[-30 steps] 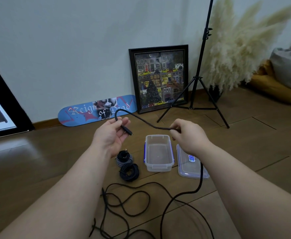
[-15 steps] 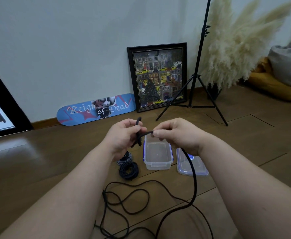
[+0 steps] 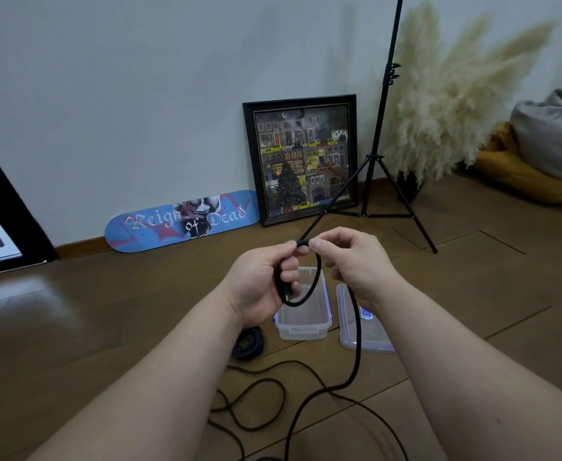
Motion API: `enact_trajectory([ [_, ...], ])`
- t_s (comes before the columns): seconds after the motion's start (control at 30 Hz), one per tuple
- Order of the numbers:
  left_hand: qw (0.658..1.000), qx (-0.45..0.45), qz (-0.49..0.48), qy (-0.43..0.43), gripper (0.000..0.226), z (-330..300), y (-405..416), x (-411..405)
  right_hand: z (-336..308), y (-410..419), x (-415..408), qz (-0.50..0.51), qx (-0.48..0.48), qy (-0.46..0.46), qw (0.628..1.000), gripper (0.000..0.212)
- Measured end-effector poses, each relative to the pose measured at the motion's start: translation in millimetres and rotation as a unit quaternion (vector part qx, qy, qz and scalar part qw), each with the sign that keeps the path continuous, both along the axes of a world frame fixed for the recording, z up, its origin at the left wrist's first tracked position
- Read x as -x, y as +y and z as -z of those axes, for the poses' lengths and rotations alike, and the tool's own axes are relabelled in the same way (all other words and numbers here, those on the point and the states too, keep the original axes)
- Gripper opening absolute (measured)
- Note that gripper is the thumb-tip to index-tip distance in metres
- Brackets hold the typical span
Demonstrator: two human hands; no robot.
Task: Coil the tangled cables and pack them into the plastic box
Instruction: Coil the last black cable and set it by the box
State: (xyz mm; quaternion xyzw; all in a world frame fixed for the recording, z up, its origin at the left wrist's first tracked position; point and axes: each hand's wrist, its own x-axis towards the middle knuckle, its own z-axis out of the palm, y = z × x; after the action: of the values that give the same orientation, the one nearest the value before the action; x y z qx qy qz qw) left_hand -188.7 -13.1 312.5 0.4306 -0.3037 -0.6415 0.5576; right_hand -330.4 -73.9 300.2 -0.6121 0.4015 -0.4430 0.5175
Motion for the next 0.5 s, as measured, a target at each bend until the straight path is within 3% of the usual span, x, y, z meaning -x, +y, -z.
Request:
enact_trajectory([
  [0.13, 0.998, 0.014, -0.043, 0.052, 0.024, -1.5, -0.7, -4.3, -0.3, 2.5, -0.6, -0.024, 0.009, 0.015, 1.000, 0.020],
  [0.27, 0.994, 0.025, -0.061, 0.086, 0.025, -5.1, 1.4, -3.3, 2.1, 6.7, -5.5, -0.030, 0.037, 0.093, 0.995, 0.027],
  [0.33, 0.996, 0.031, -0.061, 0.063, 0.025, -5.0, 3.2, -2.3, 2.9, 7.4, -7.2, -0.025, 0.036, 0.095, 0.995, 0.028],
  [0.5, 0.994, 0.045, -0.050, -0.086, 0.031, -3.0, 4.2, -0.2, 4.0, 4.4, -8.8, 0.014, 0.026, 0.064, 0.998, 0.028],
])
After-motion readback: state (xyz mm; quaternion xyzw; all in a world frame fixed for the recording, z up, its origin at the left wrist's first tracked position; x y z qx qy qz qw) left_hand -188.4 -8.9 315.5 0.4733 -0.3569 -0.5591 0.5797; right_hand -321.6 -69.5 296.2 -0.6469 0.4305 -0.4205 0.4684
